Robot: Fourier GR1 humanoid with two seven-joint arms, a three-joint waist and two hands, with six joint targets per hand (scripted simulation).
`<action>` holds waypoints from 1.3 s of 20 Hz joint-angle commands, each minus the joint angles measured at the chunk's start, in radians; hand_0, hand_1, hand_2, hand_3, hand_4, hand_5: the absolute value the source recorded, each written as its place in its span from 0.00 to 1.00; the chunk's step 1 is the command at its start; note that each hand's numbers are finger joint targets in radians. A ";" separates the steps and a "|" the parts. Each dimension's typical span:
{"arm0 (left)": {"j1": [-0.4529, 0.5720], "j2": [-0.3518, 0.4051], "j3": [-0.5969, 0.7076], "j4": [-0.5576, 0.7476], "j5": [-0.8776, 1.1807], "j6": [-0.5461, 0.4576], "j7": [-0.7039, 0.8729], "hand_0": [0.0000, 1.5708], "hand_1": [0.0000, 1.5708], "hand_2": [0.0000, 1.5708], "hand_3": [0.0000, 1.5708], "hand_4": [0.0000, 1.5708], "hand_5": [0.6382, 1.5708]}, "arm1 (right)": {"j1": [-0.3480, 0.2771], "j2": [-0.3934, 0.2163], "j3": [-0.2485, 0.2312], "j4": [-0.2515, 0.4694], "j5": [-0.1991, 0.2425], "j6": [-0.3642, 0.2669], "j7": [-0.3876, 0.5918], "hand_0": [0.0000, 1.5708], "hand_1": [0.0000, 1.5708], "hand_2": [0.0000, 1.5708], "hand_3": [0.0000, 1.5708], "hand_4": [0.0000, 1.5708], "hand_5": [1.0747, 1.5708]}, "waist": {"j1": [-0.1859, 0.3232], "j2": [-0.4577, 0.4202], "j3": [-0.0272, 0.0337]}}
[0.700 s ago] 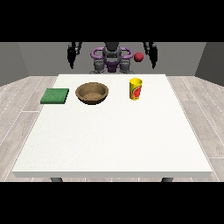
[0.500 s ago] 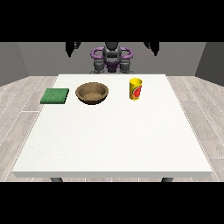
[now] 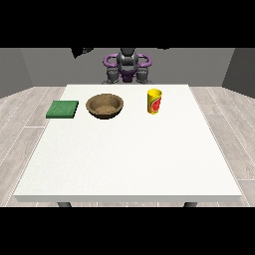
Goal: Pick the cup and pour the ball into the bowl, then pick the bowl and place it on the pad
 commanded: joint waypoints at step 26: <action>-0.418 0.061 0.235 0.575 -0.161 0.043 -0.517 0.00 0.00 0.00 0.00 0.00 0.64 | -0.321 -0.143 -0.148 0.299 -0.088 0.201 -0.282 0.00 0.00 0.00 0.00 0.00 0.98 | -0.115 0.448 -0.0009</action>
